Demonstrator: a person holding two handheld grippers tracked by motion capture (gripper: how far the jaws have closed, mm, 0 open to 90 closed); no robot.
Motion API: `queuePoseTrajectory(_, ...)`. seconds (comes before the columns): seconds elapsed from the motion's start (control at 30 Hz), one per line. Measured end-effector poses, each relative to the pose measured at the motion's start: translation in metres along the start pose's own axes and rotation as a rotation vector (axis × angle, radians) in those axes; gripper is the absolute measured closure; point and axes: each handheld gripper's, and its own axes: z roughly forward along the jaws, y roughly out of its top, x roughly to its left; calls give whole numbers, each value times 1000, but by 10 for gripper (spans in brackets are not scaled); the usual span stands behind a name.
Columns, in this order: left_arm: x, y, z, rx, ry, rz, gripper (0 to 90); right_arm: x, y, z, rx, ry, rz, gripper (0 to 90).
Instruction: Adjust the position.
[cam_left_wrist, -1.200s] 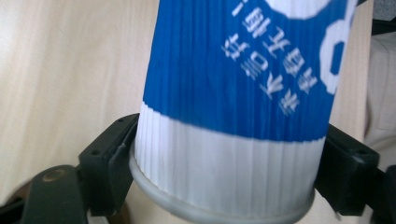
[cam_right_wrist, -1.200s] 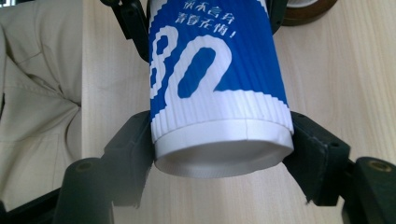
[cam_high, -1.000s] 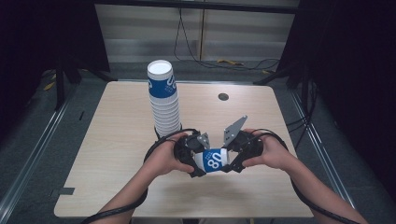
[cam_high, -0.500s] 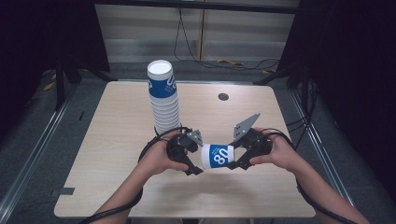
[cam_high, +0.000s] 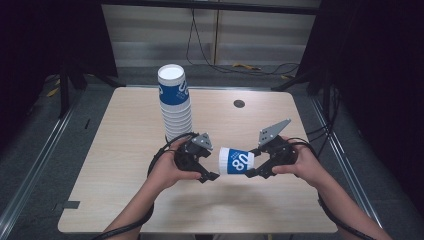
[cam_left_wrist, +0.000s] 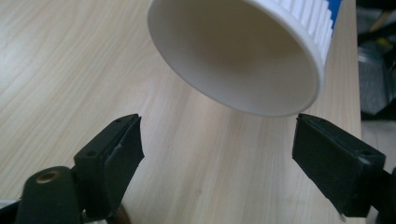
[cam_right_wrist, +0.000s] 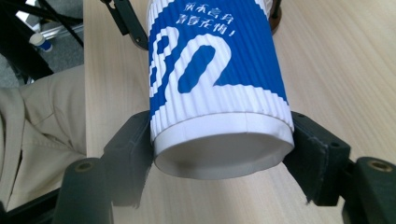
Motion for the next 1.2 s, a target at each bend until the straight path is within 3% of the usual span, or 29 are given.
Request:
queuePoseTrajectory(0.03,0,-1,0,-16,3,-6,161,-1,0,-1,-4,-16,2,290)
queuePoseTrajectory(0.1,1,-1,0,-33,3,-6,161,-3,-2,-3,-33,7,16,290)
queuePoseTrajectory(0.27,0,0,0,-70,0,-18,161,-5,-5,-2,-51,11,32,289)
queuePoseTrajectory(0.4,0,3,0,-49,1,0,160,-4,-3,0,-56,-1,25,290)
queuePoseTrajectory(0.67,0,3,2,-72,26,-14,159,-4,-1,-1,-68,11,22,290)
queuePoseTrajectory(0.9,0,4,4,-91,15,-18,156,-2,0,-1,-81,21,15,290)
queuePoseTrajectory(1.2,-1,6,7,-69,13,16,93,-1,-2,-1,-73,41,4,290)
